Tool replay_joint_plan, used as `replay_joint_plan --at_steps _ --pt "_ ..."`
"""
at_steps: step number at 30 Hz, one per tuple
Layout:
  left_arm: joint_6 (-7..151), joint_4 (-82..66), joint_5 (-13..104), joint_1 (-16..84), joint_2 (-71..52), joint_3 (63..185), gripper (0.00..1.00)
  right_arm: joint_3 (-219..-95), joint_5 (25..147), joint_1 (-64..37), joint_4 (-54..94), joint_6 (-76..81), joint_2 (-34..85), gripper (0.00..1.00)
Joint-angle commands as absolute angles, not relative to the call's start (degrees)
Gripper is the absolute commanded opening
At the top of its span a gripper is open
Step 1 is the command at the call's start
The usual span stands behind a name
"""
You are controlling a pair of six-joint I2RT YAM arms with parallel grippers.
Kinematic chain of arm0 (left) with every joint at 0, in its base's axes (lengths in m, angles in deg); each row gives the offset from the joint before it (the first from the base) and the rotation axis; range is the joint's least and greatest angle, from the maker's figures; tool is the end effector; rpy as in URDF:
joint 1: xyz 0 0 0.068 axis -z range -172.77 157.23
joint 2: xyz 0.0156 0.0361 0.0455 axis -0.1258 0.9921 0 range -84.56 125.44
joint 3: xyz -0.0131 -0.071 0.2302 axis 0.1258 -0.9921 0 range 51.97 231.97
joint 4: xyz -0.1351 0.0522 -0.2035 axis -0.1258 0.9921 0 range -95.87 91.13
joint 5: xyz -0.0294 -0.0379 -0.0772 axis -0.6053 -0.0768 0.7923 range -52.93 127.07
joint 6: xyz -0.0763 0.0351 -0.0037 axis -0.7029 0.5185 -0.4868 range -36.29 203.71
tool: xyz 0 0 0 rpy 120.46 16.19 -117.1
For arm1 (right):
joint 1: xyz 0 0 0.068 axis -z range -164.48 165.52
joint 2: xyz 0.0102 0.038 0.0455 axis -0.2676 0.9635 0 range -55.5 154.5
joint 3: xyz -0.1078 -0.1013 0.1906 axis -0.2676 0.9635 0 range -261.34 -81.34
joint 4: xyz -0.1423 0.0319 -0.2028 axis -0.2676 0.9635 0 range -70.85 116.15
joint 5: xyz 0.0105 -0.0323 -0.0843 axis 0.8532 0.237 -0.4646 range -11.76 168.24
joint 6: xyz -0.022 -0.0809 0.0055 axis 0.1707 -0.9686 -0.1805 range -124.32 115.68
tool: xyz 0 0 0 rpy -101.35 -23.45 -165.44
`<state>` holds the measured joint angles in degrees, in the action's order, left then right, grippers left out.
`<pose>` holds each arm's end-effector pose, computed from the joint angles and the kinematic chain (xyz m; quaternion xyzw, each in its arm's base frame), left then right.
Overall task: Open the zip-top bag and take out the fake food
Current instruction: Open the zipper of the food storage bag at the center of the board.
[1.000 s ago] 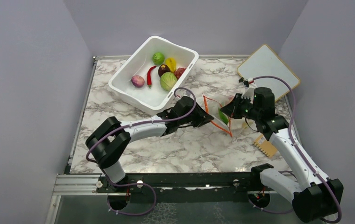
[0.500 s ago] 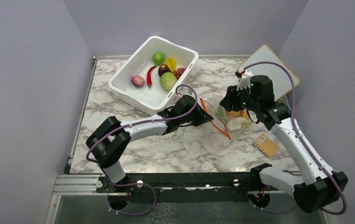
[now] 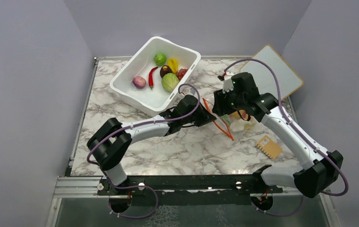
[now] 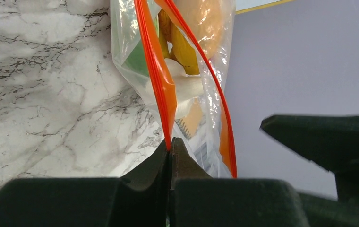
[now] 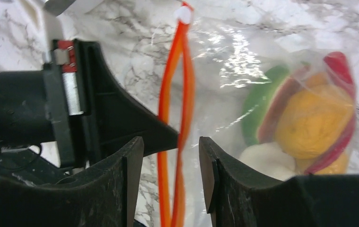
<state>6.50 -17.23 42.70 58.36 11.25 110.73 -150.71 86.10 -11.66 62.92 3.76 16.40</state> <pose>0.2440 -0.3143 0.1874 -0.1653 0.8297 -0.4966 0.1942 0.2485 0.1390 0.2768 -0.1788 0.9089 0.1731 0.3346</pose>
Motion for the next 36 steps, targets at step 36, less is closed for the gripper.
replay_joint_plan --at_steps 36 --pt "6.10 -17.82 41.30 58.58 8.87 109.74 0.00 -151.46 65.04 -22.79 65.78 8.34 22.07 0.36"
